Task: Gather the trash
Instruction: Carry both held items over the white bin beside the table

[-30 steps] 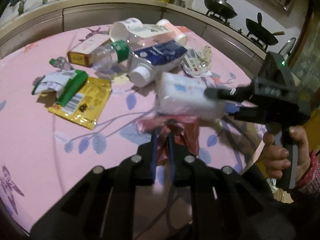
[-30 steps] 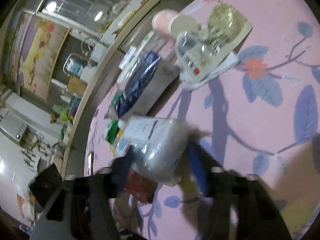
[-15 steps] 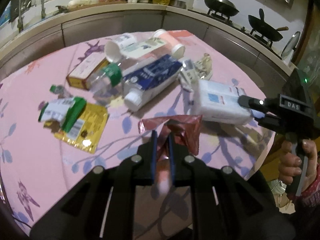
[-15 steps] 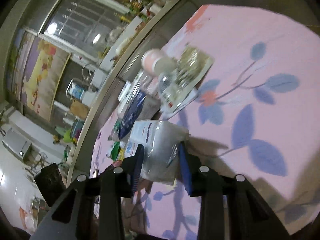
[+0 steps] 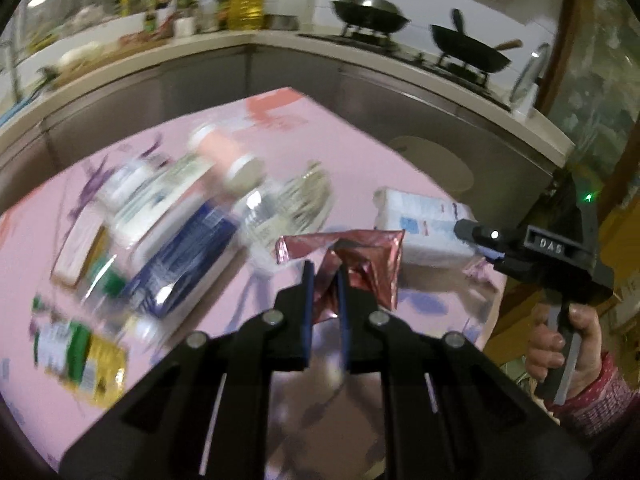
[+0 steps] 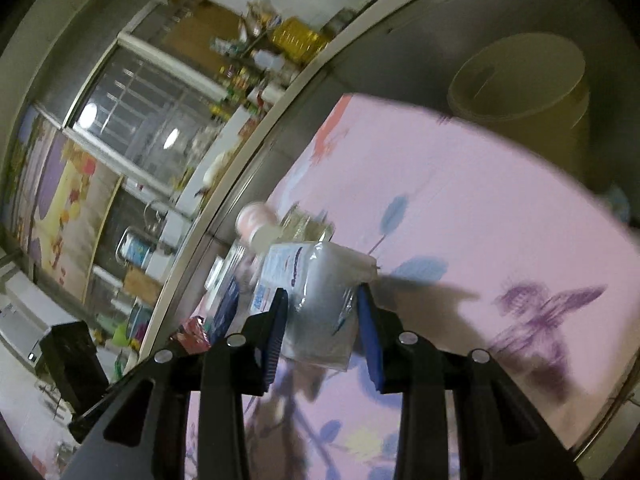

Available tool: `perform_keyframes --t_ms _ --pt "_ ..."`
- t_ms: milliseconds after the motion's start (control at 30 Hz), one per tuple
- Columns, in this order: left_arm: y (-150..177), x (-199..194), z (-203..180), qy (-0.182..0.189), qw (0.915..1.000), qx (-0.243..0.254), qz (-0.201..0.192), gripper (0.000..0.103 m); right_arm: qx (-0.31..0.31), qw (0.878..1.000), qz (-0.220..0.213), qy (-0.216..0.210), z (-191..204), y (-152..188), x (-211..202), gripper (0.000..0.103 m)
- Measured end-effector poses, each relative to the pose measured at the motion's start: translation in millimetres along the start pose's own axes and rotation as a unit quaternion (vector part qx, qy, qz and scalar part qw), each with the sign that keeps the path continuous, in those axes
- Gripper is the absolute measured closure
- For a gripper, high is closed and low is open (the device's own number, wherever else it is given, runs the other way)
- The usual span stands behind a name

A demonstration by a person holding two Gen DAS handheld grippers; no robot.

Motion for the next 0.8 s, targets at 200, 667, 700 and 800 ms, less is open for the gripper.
perform_keyframes --t_ms 200,667,700,800 --pt "-65.7 61.5 -58.9 0.039 0.9977 0.055 0.003 0.093 0.016 0.996 -0.073 0.039 -43.7 -59.7 -29.3 0.07" --pt "-179.4 270.1 -172.8 0.072 0.9908 0.102 0.051 0.093 -0.029 0.966 -0.138 0.217 -158.7 -182.0 -28.4 0.07" --pt "-178.9 284.2 -173.7 0.068 0.9909 0.1 0.06 0.093 -0.033 0.966 -0.13 0.221 -164.1 -184.4 -22.9 0.07" --pt "-176.6 308.8 -173.6 0.054 0.9908 0.098 0.075 0.088 -0.047 0.965 -0.114 0.232 -171.5 -187.3 -4.1 0.06"
Point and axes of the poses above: each gripper's, at about its wrist camera, not at the fingertips, and x roughly the way its jaws point, z to its left, y to its underside, the point moved 7 cm from there along x, roughly the way its jaws point, and after that the axes turned 2 degrees about y, right-handed, at the moved point
